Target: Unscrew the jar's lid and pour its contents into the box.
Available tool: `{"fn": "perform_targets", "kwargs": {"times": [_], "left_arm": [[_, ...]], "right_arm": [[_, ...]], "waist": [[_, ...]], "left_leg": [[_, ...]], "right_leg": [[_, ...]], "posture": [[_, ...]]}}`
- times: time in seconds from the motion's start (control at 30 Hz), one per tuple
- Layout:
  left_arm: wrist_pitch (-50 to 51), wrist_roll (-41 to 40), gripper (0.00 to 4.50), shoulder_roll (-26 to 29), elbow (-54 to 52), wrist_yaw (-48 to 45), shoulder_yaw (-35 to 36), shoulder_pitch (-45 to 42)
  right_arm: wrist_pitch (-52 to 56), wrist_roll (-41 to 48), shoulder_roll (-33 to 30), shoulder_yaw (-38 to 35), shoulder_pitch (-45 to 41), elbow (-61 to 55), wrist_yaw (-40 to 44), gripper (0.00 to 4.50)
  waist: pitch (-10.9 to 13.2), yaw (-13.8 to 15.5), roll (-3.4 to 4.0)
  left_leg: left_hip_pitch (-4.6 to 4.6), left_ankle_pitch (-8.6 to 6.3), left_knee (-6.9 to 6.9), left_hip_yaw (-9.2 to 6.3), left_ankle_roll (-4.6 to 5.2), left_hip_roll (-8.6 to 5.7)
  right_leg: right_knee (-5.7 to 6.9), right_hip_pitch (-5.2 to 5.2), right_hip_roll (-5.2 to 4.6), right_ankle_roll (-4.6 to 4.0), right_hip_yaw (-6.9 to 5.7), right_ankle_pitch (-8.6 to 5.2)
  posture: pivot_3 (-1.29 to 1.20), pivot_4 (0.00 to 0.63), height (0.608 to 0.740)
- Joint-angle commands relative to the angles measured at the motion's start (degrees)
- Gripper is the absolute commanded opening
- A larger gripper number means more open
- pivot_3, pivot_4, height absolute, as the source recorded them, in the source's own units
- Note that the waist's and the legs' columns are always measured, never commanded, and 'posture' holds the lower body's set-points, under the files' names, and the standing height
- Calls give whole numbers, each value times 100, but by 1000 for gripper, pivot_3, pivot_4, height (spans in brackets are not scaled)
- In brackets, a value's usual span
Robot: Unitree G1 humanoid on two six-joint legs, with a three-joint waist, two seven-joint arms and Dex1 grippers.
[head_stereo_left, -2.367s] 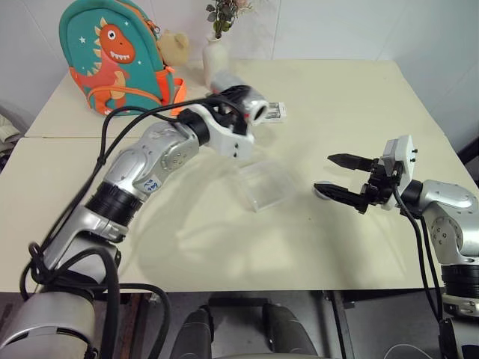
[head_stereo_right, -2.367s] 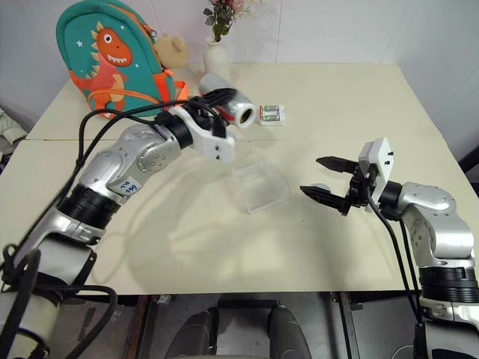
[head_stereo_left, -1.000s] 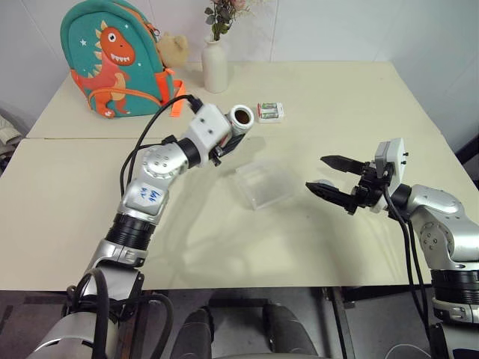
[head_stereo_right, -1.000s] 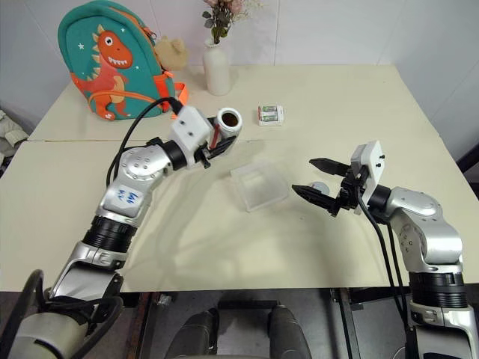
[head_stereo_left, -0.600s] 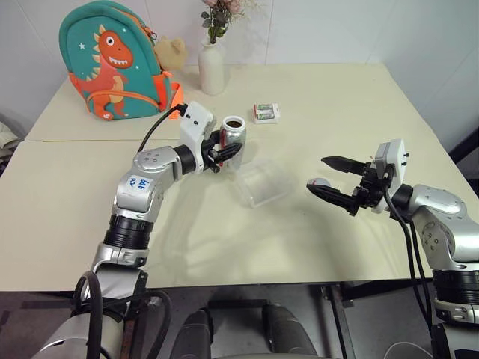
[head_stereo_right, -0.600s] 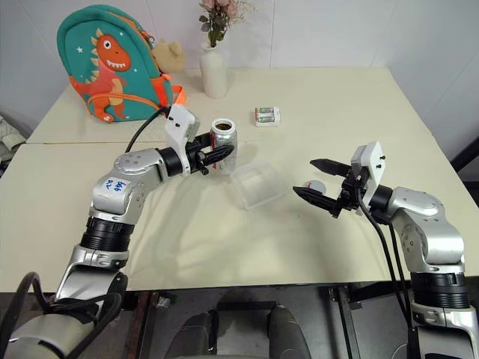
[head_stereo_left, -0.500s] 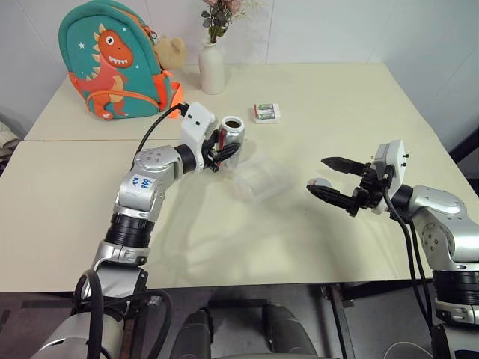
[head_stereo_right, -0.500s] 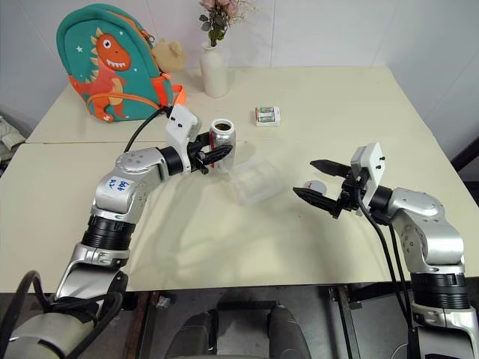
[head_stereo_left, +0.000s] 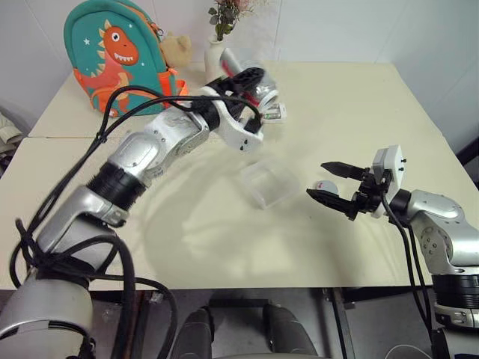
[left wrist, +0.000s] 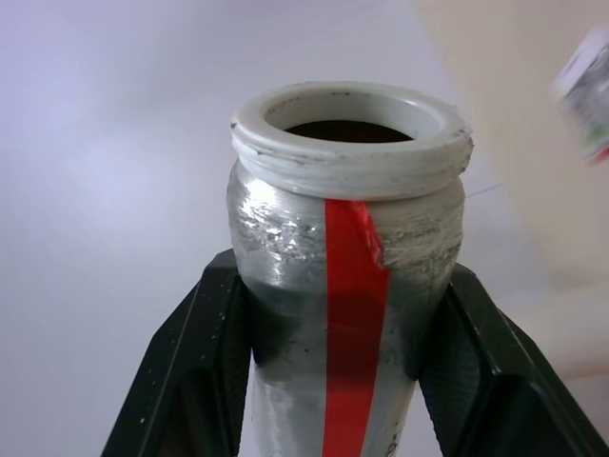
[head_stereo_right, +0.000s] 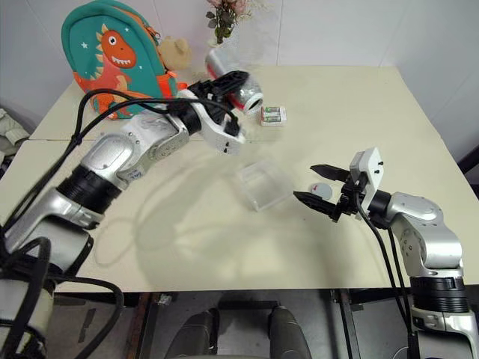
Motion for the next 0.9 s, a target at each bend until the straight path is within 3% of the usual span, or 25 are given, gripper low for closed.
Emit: {"fn": "perform_targets", "kwargs": {"times": [0.03, 0.27, 0.6, 0.7, 0.8, 0.9], "left_arm": [[-173, 1143, 1983, -147, 419, 611, -570, -340], [-228, 2093, 1983, -231, 134, 1506, -813, -553], [-338, 1999, 1983, -225, 351, 1245, -572, -551], [-483, 1513, 1983, -238, 424, 892, -305, -392], [-666, 1, 1983, -283, 664, -112, 481, -3], [-193, -2096, 1983, -521, 622, -1722, 1601, 623]], "right_arm": [[-78, 77, 83, -56, -120, -66, -34, 4471], [-55, 104, 280, -72, -186, -9, -116, 4471], [-71, 57, 357, -10, -361, 167, -42, 4471], [-69, 44, 359, 12, -421, 219, -25, 4471], [-44, 57, 317, 9, -422, 196, 18, 4471], [11, 78, 241, 21, -420, 126, 108, 4471]], "waist": [[0, -12, 0], [1, -6, -2], [1, -14, -2], [1, -16, -2], [1, -14, -2], [1, -28, -1]], "left_leg": [[1, -2, -1, 2, 2, 0], [-8, -4, -3, 8, 3, 2], [-7, -4, 0, 14, 4, 1], [-5, -4, 0, 17, 4, 2], [-3, -4, 1, 20, 4, 2], [1, -4, 1, 26, 4, 4]], "right_leg": [[-1, 0, 0, 0, 2, 0], [4, -15, 1, 2, 7, -2], [16, -20, 0, 4, 10, -3], [19, -20, 0, 4, 12, -3], [24, -21, 0, 3, 14, -3], [33, -23, 0, 0, 18, -5]], "posture": [[0, 150, 740], [0, 150, 740], [0, 150, 740], [0, 150, 740], [0, 150, 740], [0, 150, 740]]}}
